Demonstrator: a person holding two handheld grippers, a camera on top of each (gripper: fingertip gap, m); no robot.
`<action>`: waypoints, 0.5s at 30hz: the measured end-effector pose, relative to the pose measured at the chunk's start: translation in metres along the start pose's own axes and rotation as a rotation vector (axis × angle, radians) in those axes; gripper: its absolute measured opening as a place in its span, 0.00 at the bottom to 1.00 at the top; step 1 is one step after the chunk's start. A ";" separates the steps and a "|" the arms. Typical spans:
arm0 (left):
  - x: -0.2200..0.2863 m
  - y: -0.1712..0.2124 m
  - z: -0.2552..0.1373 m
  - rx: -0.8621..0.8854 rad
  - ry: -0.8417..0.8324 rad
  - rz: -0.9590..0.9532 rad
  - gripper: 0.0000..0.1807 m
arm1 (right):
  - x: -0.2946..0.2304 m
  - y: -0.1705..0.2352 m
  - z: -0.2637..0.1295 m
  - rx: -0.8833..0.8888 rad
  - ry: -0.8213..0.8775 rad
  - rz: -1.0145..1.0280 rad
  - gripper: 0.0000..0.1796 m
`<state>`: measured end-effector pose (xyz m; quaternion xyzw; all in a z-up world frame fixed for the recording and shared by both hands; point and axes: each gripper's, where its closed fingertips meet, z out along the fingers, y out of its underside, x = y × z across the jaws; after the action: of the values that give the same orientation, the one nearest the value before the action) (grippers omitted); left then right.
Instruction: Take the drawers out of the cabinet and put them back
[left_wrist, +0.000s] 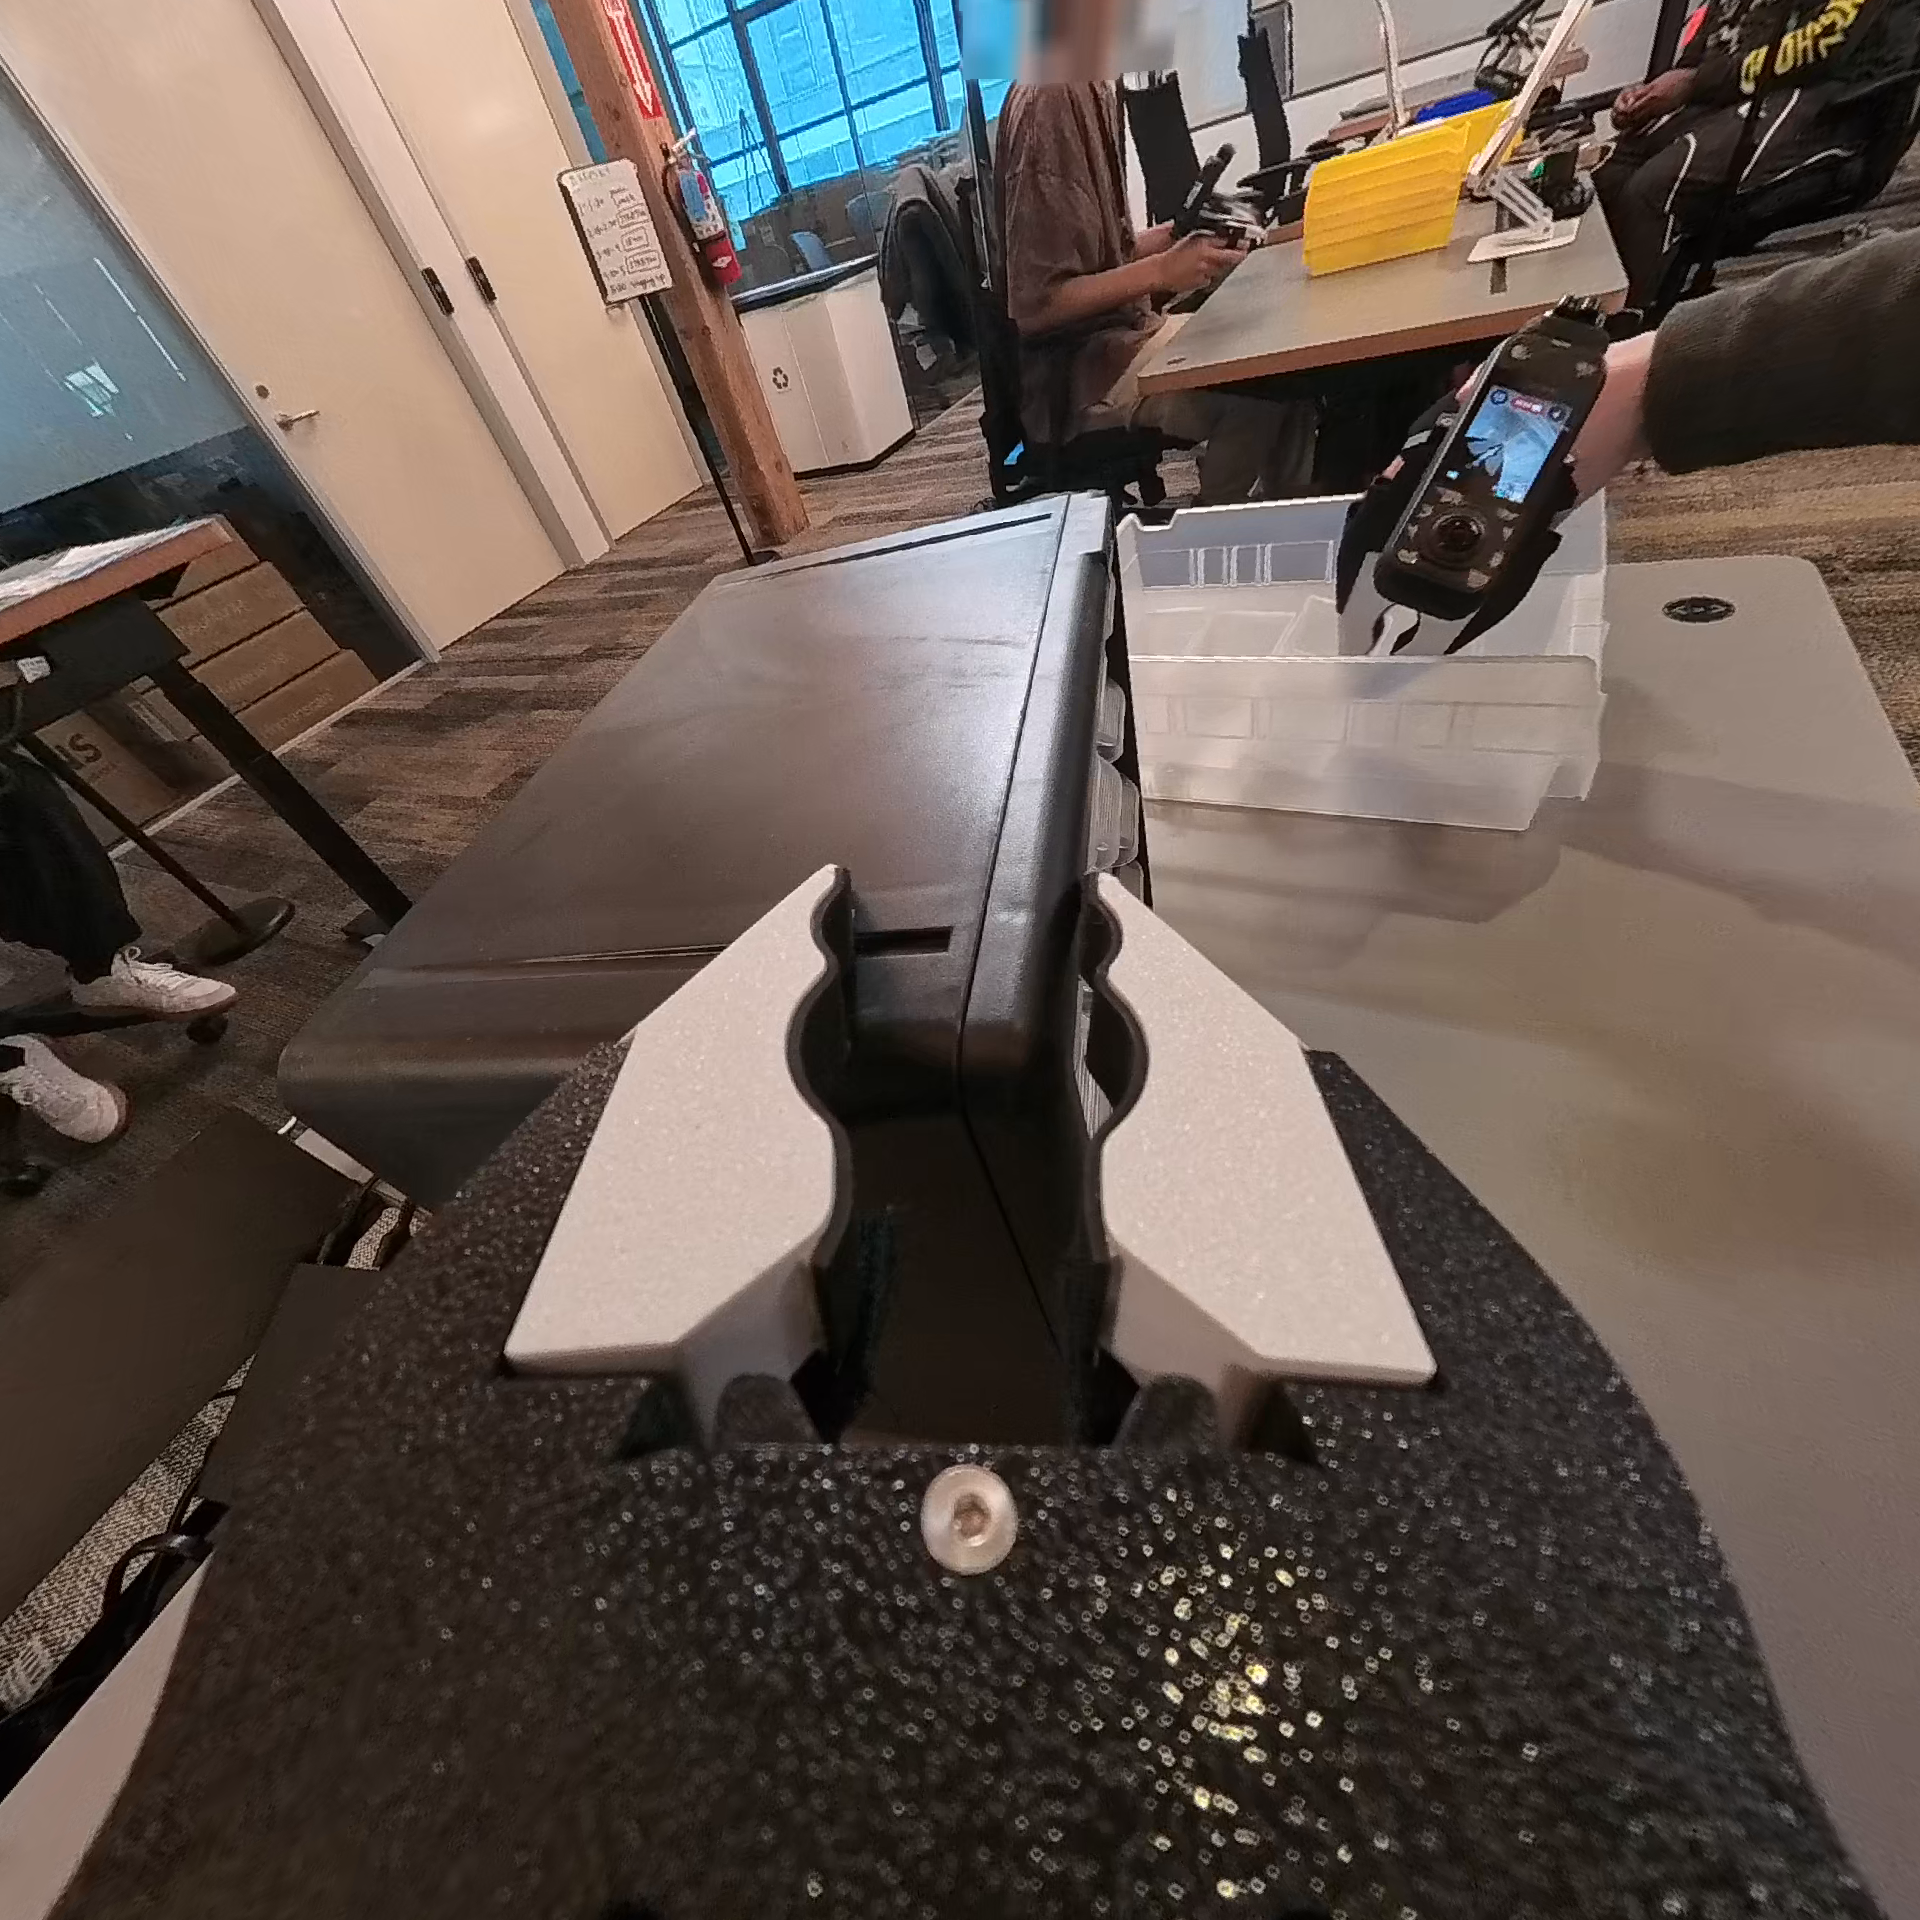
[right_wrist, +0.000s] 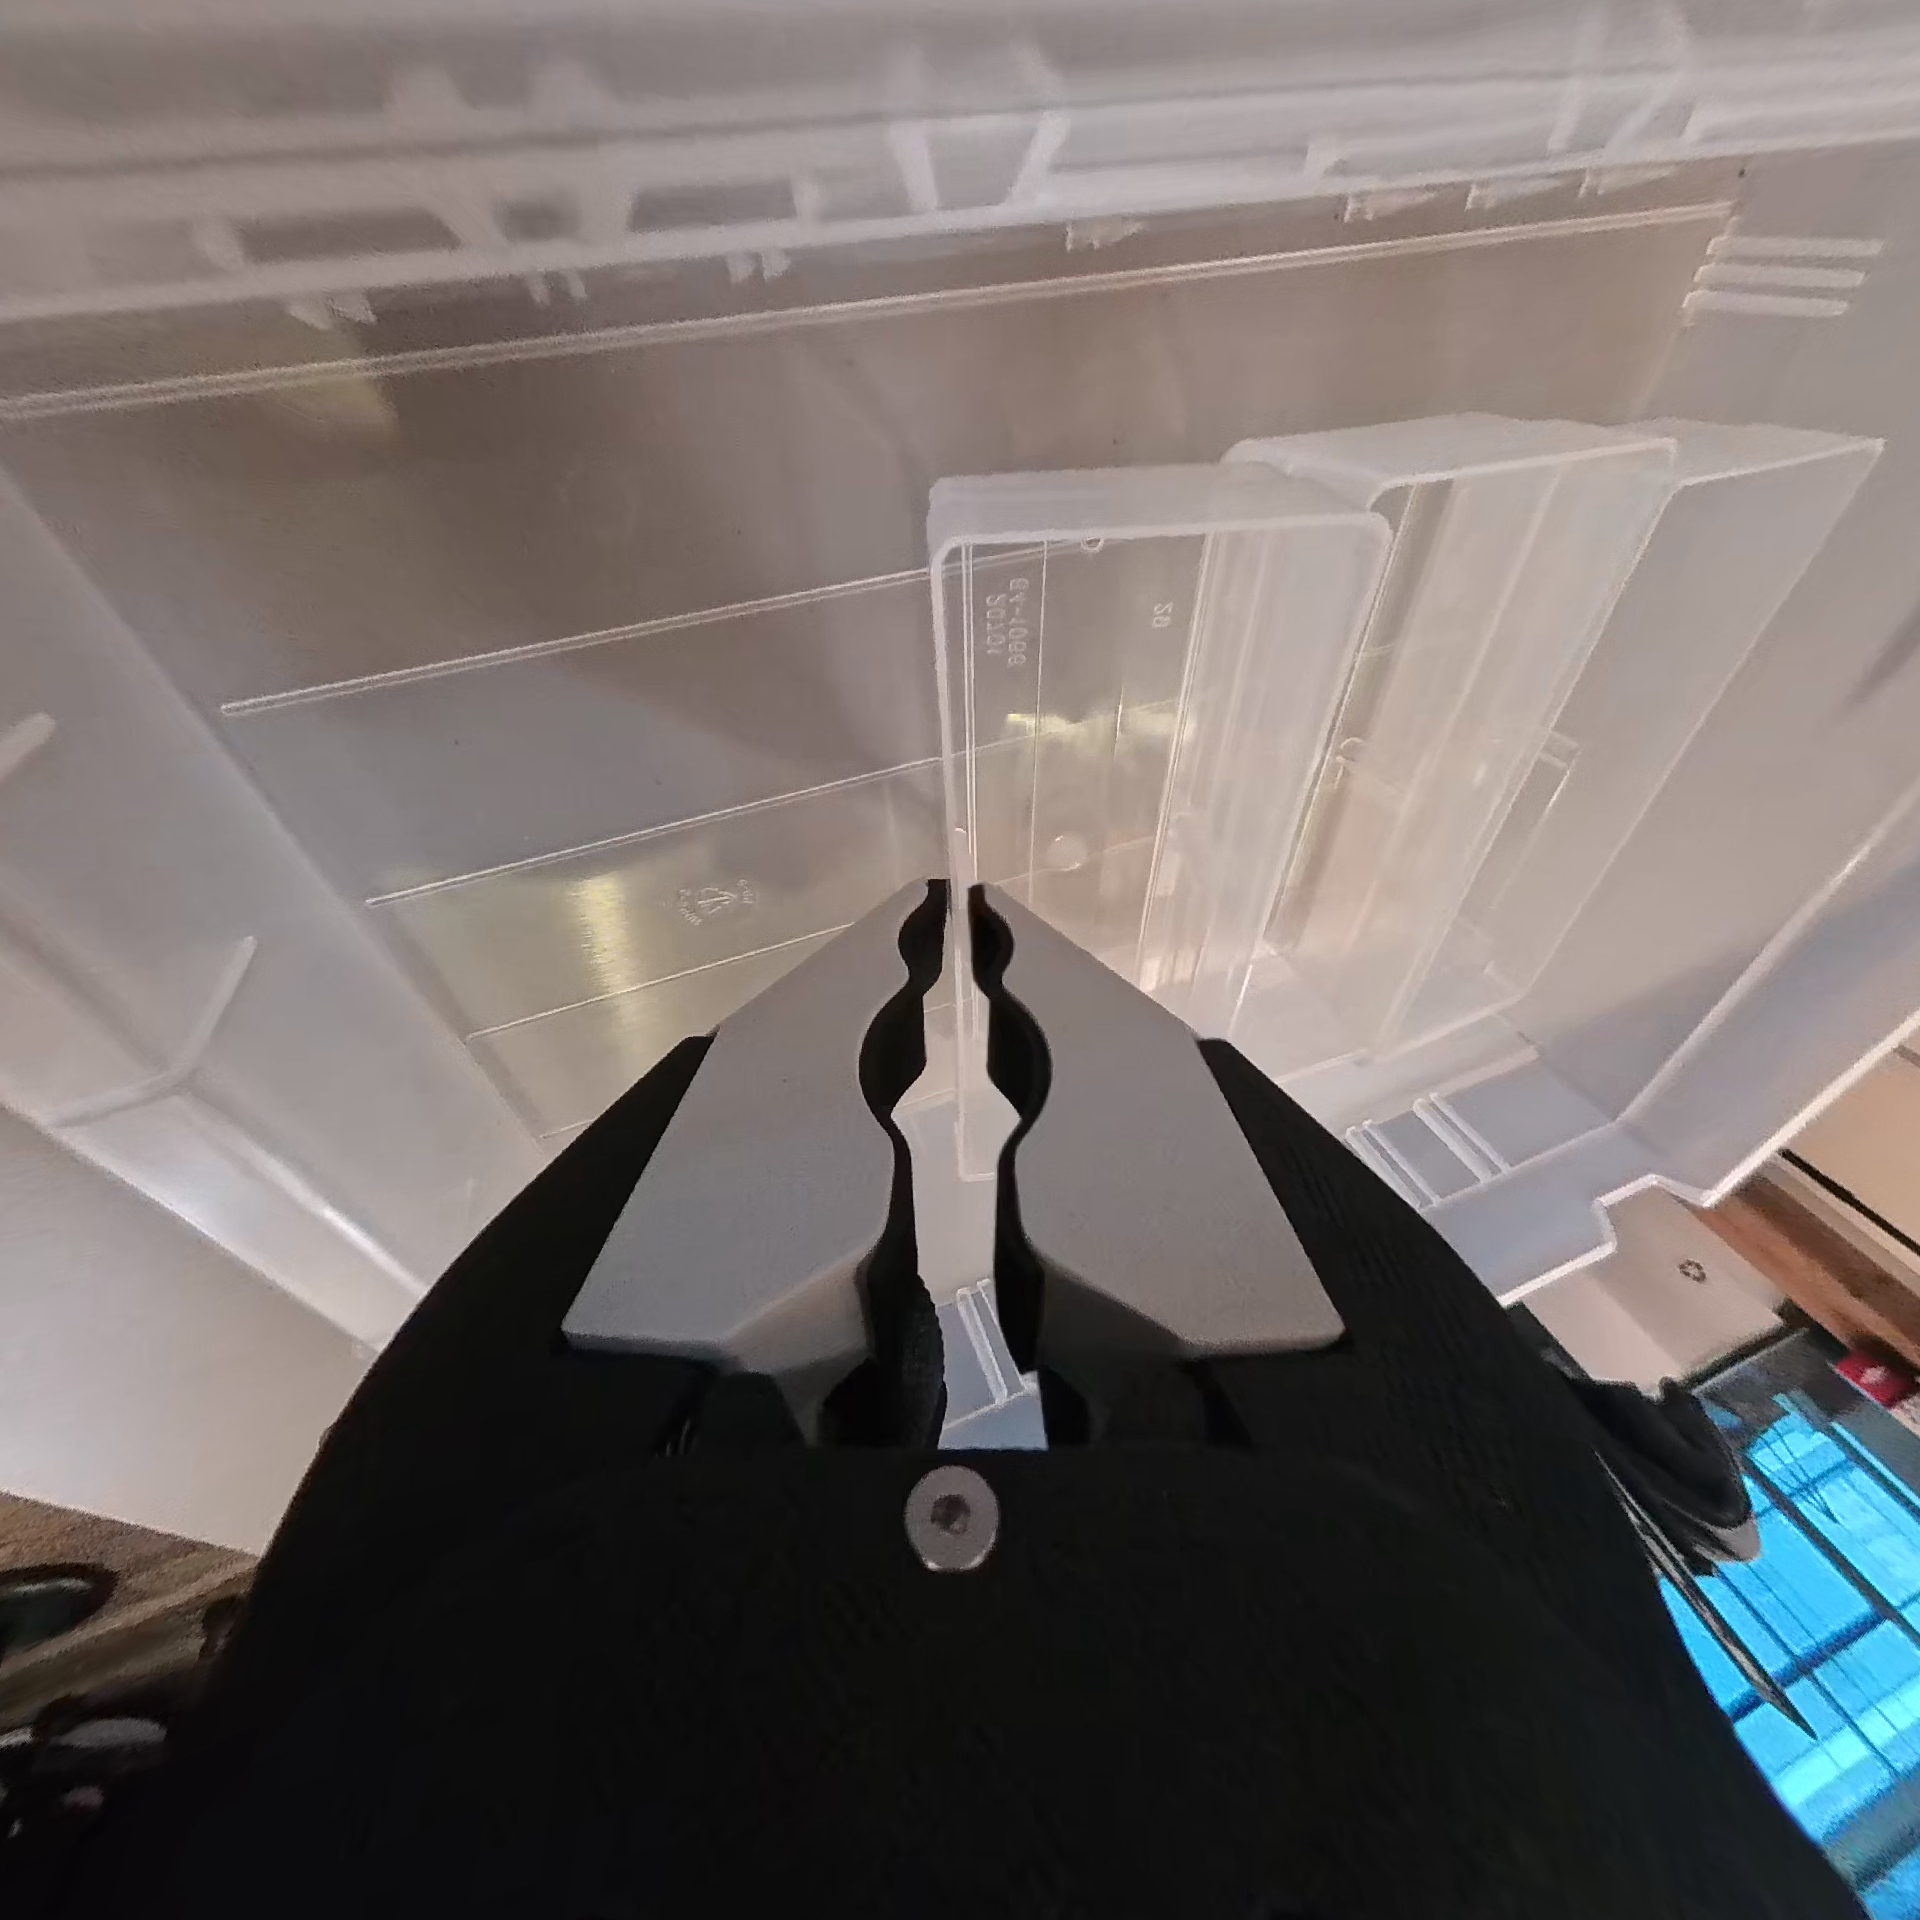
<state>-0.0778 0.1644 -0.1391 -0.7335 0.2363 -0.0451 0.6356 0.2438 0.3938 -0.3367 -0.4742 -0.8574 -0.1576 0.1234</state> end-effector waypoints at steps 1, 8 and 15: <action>0.000 0.000 0.000 0.000 0.000 0.000 0.23 | 0.001 0.000 0.000 0.000 0.007 0.001 0.02; 0.000 0.000 0.000 0.001 0.000 0.000 0.23 | 0.001 0.008 -0.023 0.090 0.077 0.121 0.11; 0.000 0.000 0.000 0.008 0.003 -0.005 0.23 | 0.041 -0.048 -0.126 0.466 0.456 0.296 0.14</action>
<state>-0.0779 0.1640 -0.1390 -0.7316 0.2353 -0.0486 0.6380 0.1892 0.3526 -0.2134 -0.5049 -0.7429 -0.0401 0.4378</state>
